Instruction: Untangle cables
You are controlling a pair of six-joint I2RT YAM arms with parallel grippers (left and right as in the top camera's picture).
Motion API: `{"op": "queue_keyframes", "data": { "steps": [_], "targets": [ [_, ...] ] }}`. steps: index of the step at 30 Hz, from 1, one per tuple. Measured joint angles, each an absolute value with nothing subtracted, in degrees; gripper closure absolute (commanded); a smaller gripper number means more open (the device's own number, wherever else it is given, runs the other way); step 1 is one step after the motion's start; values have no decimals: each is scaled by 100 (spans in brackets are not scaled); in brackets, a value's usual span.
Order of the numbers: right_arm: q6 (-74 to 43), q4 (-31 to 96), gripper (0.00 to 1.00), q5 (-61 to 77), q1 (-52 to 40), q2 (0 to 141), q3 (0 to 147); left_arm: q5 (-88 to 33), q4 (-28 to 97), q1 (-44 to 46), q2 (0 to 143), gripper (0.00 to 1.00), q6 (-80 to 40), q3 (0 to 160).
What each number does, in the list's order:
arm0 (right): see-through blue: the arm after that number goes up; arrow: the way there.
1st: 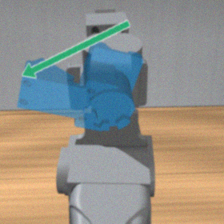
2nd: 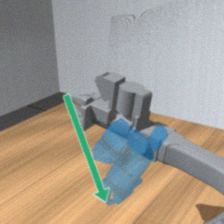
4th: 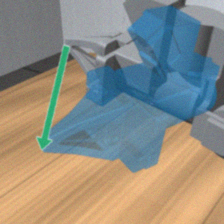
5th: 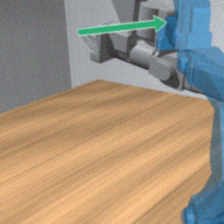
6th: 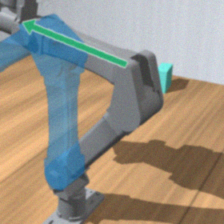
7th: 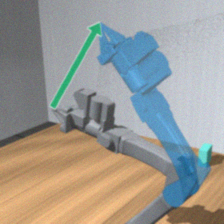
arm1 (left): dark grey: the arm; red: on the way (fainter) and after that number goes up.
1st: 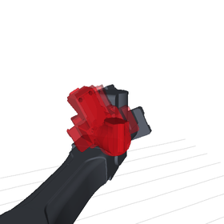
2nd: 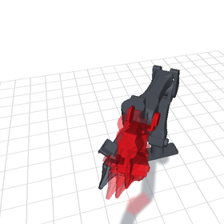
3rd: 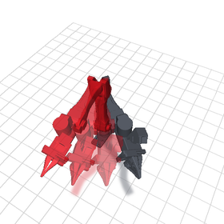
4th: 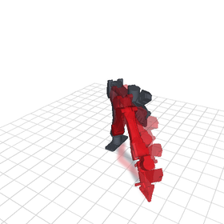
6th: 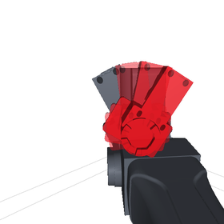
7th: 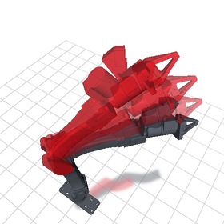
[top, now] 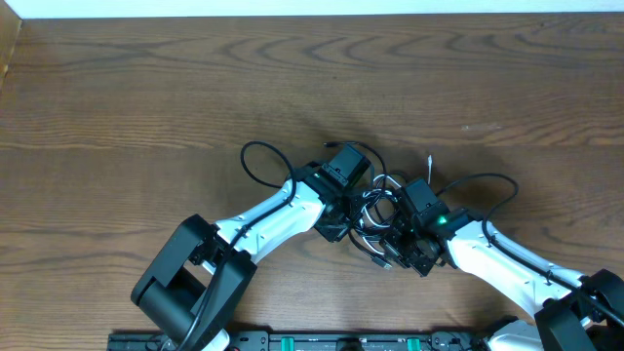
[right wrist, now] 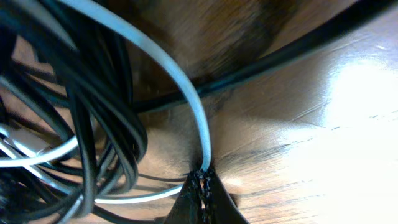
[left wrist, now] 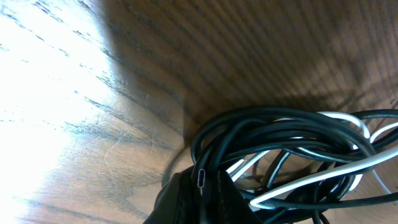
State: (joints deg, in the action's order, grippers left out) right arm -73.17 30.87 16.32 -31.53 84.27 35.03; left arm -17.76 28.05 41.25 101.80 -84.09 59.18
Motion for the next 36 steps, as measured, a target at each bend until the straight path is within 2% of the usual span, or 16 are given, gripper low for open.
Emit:
{"op": "queue_keyframes", "data": {
  "steps": [5, 7, 11, 12, 17, 18, 20, 22, 27, 30, 36],
  "targets": [
    [-6499, 3450, 99, 1763, -3068, 8427, 3516, -1776, 2808, 4125, 10180, 91, -8383, 5918],
    [-6246, 3800, 99, 1750, -2956, 8423, 3544, -1772, 2808, 4125, 10180, 85, -8335, 5918],
    [-6007, 4687, 99, 1479, -2628, 8388, 3522, -1667, 2808, 4125, 10180, 83, -8158, 5918],
    [-5972, 4842, 99, 1389, -2558, 8381, 3507, -1627, 2805, 4125, 10180, 78, -8117, 5918],
    [-5894, 5201, 99, 1044, -2171, 8372, 3476, -1411, 2803, 4125, 10180, 78, -8031, 5918],
    [-5870, 5172, 96, 1059, -2134, 8372, 3474, -1387, 2803, 4128, 10180, 78, -8020, 5918],
    [-5800, 5054, 66, 1146, -2110, 8359, 3472, -1354, 2803, 4130, 10180, 85, -7988, 5918],
    [-5664, 4772, 56, 1448, -2106, 8326, 3468, -1337, 2799, 4130, 10180, 89, -7977, 5918],
    [-5478, 3990, 59, 2346, -2106, 8318, 3457, -1365, 2797, 4130, 10180, 89, -8049, 5918],
    [-5581, 3804, 50, 2617, -2108, 8342, 3430, -1385, 2797, 4130, 10180, 89, -8123, 5918],
    [-6351, 3645, 44, 2512, -2108, 8342, 3424, -1387, 2797, 4130, 10180, 89, -8165, 5918]
  ]
}}
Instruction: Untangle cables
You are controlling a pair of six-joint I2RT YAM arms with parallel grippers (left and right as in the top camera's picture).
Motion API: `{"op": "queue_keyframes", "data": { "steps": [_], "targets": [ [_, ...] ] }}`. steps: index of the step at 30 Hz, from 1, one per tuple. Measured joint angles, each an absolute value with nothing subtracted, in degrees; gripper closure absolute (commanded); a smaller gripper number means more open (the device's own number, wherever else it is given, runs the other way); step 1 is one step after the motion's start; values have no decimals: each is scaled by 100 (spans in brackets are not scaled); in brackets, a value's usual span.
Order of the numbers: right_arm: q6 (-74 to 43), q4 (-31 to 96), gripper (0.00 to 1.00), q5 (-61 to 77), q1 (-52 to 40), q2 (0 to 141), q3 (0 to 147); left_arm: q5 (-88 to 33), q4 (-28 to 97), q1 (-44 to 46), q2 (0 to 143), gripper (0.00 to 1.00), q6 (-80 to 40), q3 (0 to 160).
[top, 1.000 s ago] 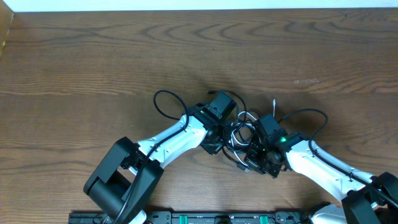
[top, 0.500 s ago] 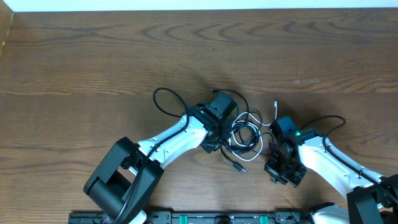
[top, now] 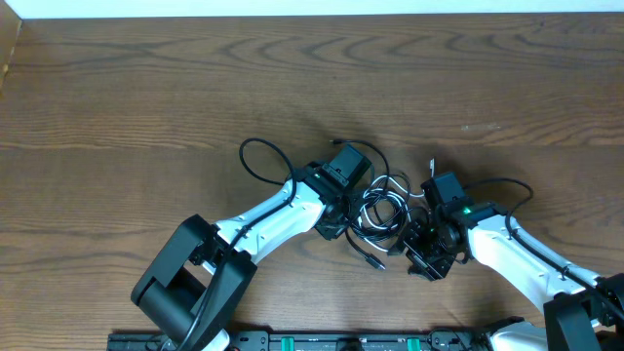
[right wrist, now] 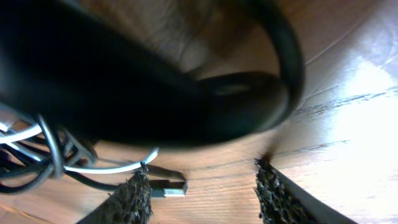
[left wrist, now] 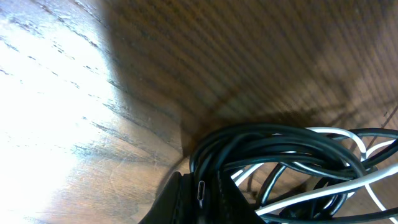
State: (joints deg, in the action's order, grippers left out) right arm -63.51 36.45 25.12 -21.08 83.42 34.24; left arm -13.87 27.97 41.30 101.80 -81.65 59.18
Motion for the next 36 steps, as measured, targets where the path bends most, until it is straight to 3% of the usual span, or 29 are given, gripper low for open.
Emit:
{"op": "queue_keyframes", "data": {
  "steps": [4, 8, 17, 27, 29, 36],
  "targets": [
    [-6801, 3336, 44, 2438, -2115, 8337, 3424, -1387, 2797, 4130, 10180, 89, -8173, 5918],
    [-7098, 3229, 53, 2281, -2285, 8333, 3433, -1406, 2799, 4130, 10180, 89, -8211, 5918],
    [-8167, 3435, 51, 1326, -3245, 8333, 3570, -1431, 2799, 4130, 10180, 89, -8230, 5918],
    [-8860, 3627, 50, 1194, -3301, 8711, 3828, -1518, 2801, 4130, 10180, 89, -8232, 5918],
    [-8934, 3693, 56, 1243, -3247, 8807, 3903, -1568, 2808, 4130, 10180, 89, -8235, 5918],
    [-9050, 4200, 96, 1481, -3201, 9306, 4331, -1669, 2923, 4130, 10180, 89, -8243, 5918]
  ]
}}
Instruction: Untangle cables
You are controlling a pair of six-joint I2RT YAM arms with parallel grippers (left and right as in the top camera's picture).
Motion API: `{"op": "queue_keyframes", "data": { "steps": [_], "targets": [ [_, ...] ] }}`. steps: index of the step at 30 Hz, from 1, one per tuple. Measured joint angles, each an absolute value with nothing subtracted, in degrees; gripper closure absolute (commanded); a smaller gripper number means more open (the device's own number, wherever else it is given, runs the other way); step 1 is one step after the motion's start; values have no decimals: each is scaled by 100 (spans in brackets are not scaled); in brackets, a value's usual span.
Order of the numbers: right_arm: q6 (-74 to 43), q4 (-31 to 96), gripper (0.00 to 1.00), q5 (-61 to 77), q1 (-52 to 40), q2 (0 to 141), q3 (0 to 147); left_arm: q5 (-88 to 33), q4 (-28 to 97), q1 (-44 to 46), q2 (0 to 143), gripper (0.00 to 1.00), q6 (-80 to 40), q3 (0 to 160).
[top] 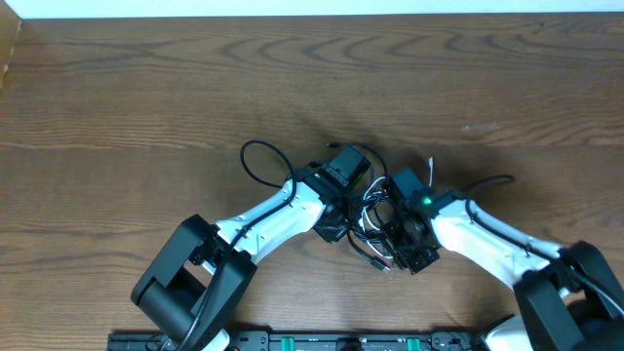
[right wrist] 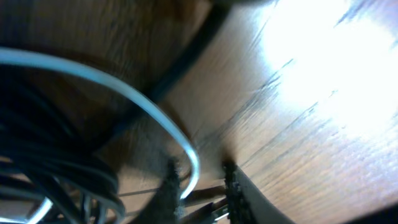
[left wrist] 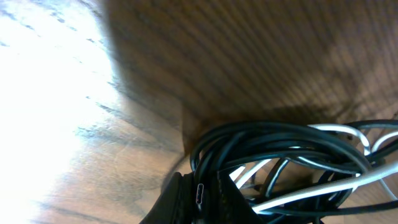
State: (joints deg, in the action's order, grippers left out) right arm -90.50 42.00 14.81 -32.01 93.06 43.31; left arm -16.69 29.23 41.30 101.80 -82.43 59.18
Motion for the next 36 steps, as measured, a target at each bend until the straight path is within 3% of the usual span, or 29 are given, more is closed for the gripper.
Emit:
{"op": "queue_keyframes", "data": {
  "steps": [10, 17, 22, 27, 33, 36],
  "targets": [
    [-8823, 4678, 99, 1616, -3168, 9754, 4748, -1686, 2956, 4130, 10180, 88, -8243, 5918],
    [-8331, 5424, 99, 1559, -3148, 9972, 4901, -1699, 2969, 4130, 10180, 68, -8239, 5918],
    [-8195, 6630, 99, 600, -3074, 10289, 4646, -1662, 2963, 4130, 10180, 64, -8246, 5918],
    [-8200, 6796, 99, 5, -3055, 10357, 4534, -1376, 2967, 4130, 10180, 61, -8228, 5918],
    [-8042, 6508, 99, -185, -3055, 10348, 4530, -967, 2934, 4121, 10180, 28, -7863, 5918],
    [-7585, 6324, 99, -246, -3055, 10291, 4532, -858, 2912, 4034, 10180, 22, -7295, 5918]
  ]
}}
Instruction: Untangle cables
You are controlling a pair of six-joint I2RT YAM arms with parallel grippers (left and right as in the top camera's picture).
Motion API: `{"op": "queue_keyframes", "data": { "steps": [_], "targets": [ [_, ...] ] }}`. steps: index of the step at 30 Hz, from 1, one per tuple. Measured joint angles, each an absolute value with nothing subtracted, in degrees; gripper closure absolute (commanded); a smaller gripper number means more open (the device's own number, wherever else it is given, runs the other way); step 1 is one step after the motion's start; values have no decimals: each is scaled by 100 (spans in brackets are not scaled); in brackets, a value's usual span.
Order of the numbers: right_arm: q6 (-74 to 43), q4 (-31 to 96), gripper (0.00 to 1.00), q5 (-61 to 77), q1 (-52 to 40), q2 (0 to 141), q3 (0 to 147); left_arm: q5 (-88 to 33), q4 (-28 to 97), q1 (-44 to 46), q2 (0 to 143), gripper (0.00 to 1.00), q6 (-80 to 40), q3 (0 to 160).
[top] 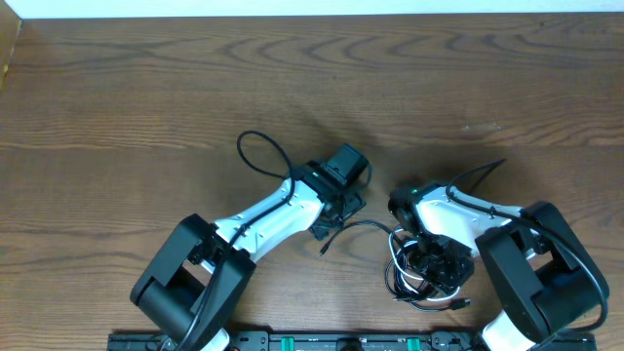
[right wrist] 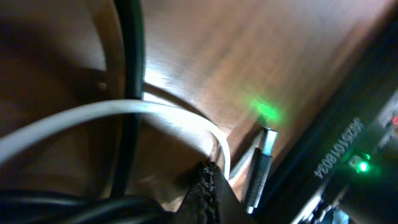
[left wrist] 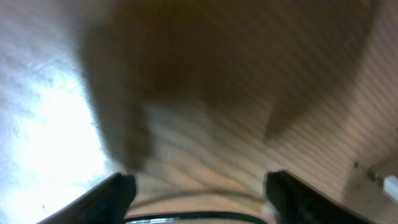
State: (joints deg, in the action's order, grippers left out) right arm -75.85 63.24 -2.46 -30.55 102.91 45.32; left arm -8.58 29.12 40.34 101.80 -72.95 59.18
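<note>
The tangle of black and white cables (top: 408,277) lies near the front edge, under my folded-back right arm. My right gripper (top: 430,261) is shut on the white cable (right wrist: 155,114); a thick black cable (right wrist: 130,62) and a metal plug (right wrist: 262,158) lie beside its shut fingers (right wrist: 208,183). One thin black cable (top: 363,225) trails from the tangle to my left gripper (top: 336,207). In the blurred left wrist view that gripper (left wrist: 199,186) stands open, with a thin black cable (left wrist: 199,218) low between its fingers.
A black cable loop (top: 259,156) arches off the left arm toward the table's middle. The arms' base rail (top: 322,341) runs along the front edge, close to the tangle. Bare wood table (top: 292,78) stretches behind both arms.
My left gripper has opened and let go of the black cable coil. My right gripper has shut on the white cable and now sits with the tangle nearer the front edge, to the right.
First my left gripper was shut on the black coil and my right on the white cable, both at the tangle. Then the right stood open, off to the right. It returned around the white cable. Now it holds that cable, the tangle is frontward and the left is open.
</note>
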Motion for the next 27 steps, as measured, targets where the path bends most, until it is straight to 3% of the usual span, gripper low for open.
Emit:
{"op": "queue_keyframes", "data": {
  "steps": [7, 11, 13, 18, 27],
  "targets": [
    [-5841, 5699, 99, -661, -3030, 10031, 4882, -827, 2950, 3382, 10180, 7, -5944, 5918],
    [-4644, 3155, 99, -486, -2980, 10088, 5533, -1028, 2956, 2950, 10180, 6, -5363, 5918],
    [-4160, 2862, 99, -268, -2982, 10272, 5778, -1203, 2956, 2731, 10180, 5, -5028, 5918],
    [-3109, 3166, 99, -21, -2952, 10342, 6263, -1623, 2958, 2434, 10103, 5, -4167, 5918],
    [-2735, 3841, 99, 620, -2412, 10287, 6952, -1988, 2947, 2554, 9570, 5, -3240, 5918]
  ]
}}
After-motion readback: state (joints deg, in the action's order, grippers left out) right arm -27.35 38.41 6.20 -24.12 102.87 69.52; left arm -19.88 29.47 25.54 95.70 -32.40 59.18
